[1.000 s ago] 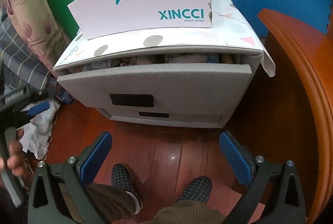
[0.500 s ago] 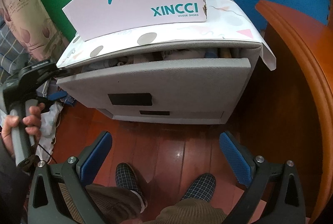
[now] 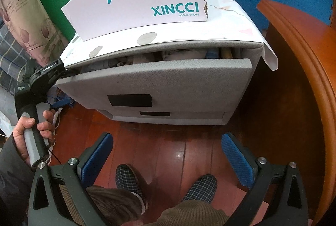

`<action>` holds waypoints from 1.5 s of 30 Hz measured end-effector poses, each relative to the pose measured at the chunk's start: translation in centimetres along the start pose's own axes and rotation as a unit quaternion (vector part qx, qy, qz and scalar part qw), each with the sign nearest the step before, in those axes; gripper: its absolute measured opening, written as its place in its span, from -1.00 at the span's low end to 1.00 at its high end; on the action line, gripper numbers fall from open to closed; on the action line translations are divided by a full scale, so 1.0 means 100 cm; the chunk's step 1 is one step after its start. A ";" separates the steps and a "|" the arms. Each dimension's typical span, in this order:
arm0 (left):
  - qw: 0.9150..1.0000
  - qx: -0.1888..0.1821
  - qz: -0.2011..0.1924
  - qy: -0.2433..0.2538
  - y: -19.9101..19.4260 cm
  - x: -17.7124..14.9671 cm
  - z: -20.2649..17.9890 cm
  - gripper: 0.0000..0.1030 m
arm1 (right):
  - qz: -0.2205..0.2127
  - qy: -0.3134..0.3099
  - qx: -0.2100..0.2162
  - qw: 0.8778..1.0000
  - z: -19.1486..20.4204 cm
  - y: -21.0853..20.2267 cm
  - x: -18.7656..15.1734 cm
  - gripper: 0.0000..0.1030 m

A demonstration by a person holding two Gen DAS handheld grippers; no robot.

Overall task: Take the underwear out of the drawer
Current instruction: 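Hook the left gripper on the drawer front and pull it open, then lower the right gripper into the drawer and grasp the light blue rolled underwear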

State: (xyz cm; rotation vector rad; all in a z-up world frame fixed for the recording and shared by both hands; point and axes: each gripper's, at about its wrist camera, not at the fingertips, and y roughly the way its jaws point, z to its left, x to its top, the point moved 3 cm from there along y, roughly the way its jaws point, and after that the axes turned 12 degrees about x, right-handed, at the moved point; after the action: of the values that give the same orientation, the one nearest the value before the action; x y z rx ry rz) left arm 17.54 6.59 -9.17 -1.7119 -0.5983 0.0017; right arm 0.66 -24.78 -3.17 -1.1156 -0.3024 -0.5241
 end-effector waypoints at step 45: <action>0.965 0.155 -0.100 0.187 -0.113 -0.097 0.040 0.78 | 0.138 0.053 -0.030 0.989 -0.044 0.023 0.040 0.32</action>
State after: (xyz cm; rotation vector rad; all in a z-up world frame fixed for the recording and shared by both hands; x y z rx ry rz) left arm 3.48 7.64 -2.82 -1.2974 -0.4566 -0.3468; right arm 5.16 -28.95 -4.85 -1.1616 -0.0377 -0.3467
